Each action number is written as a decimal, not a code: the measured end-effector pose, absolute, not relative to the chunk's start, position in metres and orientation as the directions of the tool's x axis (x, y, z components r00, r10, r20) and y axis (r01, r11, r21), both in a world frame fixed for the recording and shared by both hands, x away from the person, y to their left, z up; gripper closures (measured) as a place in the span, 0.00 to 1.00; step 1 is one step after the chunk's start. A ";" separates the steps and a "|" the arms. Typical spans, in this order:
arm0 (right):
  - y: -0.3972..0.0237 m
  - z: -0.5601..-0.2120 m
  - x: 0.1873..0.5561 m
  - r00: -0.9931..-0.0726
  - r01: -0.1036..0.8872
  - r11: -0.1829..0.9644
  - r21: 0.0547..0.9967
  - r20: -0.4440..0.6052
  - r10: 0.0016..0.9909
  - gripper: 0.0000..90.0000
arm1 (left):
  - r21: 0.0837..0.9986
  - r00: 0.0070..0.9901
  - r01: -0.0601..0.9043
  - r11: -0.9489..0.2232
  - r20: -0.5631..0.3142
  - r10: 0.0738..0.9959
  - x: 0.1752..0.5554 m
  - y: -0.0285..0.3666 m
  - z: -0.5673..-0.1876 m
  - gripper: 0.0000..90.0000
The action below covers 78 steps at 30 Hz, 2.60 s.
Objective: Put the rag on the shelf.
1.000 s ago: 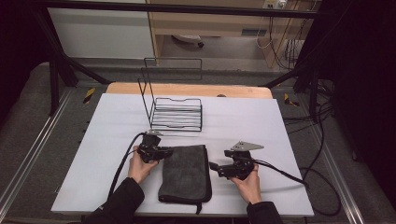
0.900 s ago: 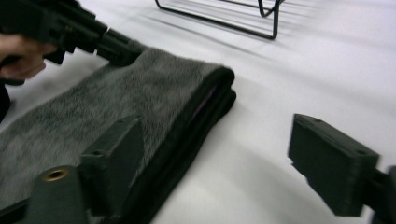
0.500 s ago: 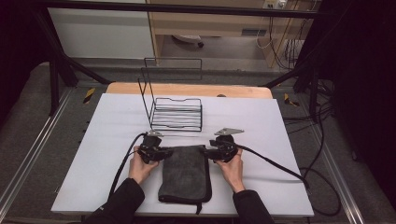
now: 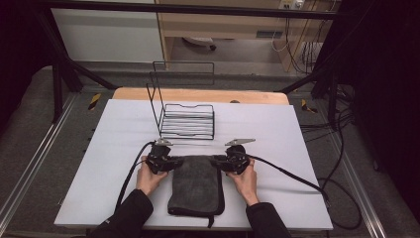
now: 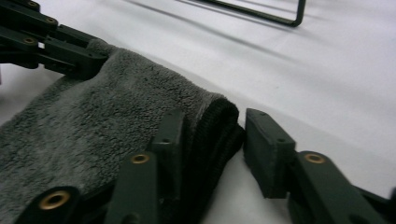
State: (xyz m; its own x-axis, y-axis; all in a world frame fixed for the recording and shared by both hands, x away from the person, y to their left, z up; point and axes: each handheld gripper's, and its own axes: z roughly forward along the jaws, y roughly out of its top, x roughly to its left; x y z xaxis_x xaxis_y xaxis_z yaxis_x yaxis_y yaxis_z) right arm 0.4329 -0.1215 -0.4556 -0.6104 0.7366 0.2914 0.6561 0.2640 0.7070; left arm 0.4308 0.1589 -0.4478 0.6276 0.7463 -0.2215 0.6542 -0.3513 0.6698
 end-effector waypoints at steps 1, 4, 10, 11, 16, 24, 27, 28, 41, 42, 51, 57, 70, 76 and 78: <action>-0.121 -0.456 0.433 -0.610 0.661 0.263 0.703 0.299 0.734 0.70 | 0.669 0.628 0.654 -0.352 -0.221 0.746 0.431 0.159 -0.448 0.83; -0.121 -0.455 0.434 -0.606 0.676 0.257 0.690 0.323 0.727 0.76 | 0.669 0.630 0.654 -0.353 -0.222 0.745 0.431 0.159 -0.448 0.83; -0.122 -0.455 0.435 -0.601 0.696 0.249 0.674 0.356 0.716 0.83 | 0.666 0.618 0.665 -0.338 -0.236 0.750 0.431 0.160 -0.448 0.84; -0.123 -0.455 0.435 -0.599 0.697 0.247 0.674 0.357 0.717 0.84 | 0.667 0.618 0.664 -0.336 -0.238 0.750 0.431 0.160 -0.447 0.85; -0.123 -0.454 0.434 -0.599 0.692 0.238 0.682 0.357 0.717 0.87 | 0.668 0.610 0.675 -0.312 -0.269 0.745 0.432 0.164 -0.447 0.88; -0.125 -0.446 0.430 -0.607 0.678 0.224 0.700 0.362 0.707 0.88 | 0.689 0.610 0.668 -0.281 -0.291 0.737 0.429 0.169 -0.439 0.89; -0.127 -0.441 0.428 -0.616 0.666 0.215 0.714 0.364 0.698 0.88 | 0.706 0.617 0.655 -0.270 -0.294 0.730 0.427 0.171 -0.434 0.89; -0.127 -0.439 0.427 -0.617 0.664 0.211 0.717 0.367 0.696 0.88 | 0.712 0.620 0.650 -0.267 -0.293 0.728 0.426 0.172 -0.432 0.89; -0.135 -0.418 0.418 -0.647 0.620 0.153 0.769 0.392 0.654 0.88 | 0.776 0.648 0.587 -0.232 -0.278 0.709 0.414 0.177 -0.406 0.89; -0.136 -0.415 0.417 -0.652 0.612 0.145 0.778 0.391 0.650 0.88 | 0.780 0.651 0.580 -0.233 -0.273 0.708 0.413 0.177 -0.404 0.89; -0.141 -0.405 0.413 -0.663 0.581 0.118 0.805 0.385 0.642 0.88 | 0.816 0.671 0.536 -0.217 -0.256 0.696 0.405 0.177 -0.389 0.89; -0.144 -0.396 0.409 -0.673 0.555 0.097 0.826 0.378 0.636 0.88 | 0.840 0.684 0.505 -0.199 -0.248 0.686 0.399 0.177 -0.380 0.89; -0.145 -0.372 0.396 -0.710 0.462 0.094 0.882 0.304 0.635 0.89 | 0.884 0.694 0.437 -0.168 -0.212 0.688 0.387 0.178 -0.362 0.89; -0.145 -0.360 0.389 -0.722 0.423 0.090 0.902 0.275 0.634 0.89 | 0.901 0.701 0.407 -0.152 -0.202 0.684 0.380 0.178 -0.353 0.89; -0.146 -0.355 0.386 -0.728 0.403 0.084 0.911 0.263 0.633 0.89 | 0.908 0.704 0.393 -0.146 -0.194 0.683 0.377 0.178 -0.349 0.89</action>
